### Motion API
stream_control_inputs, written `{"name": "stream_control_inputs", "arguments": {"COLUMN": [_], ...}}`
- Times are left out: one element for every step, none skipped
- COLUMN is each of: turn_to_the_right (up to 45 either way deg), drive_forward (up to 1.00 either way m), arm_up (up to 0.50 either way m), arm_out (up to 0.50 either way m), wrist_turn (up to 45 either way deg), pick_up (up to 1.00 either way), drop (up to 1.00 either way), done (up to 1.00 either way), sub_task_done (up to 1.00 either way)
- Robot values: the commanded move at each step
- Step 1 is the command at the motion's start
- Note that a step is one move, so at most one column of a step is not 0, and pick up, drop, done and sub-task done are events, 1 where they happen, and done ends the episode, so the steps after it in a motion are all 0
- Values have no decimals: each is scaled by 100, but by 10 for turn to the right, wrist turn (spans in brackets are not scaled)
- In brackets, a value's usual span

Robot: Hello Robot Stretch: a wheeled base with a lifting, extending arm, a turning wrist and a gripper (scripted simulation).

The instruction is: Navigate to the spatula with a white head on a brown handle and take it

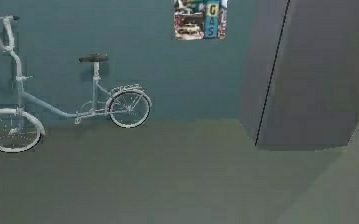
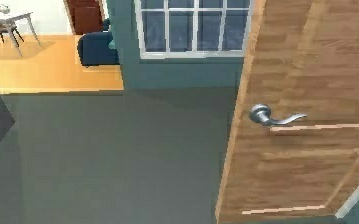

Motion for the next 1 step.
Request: {"name": "stream_control_inputs", "arguments": {"turn_to_the_right": [0], "drive_forward": [10], "arm_up": [0], "arm_out": [0], "wrist_turn": [0], "pick_up": [0], "drop": [0], "done": [0], "sub_task_done": [0]}}
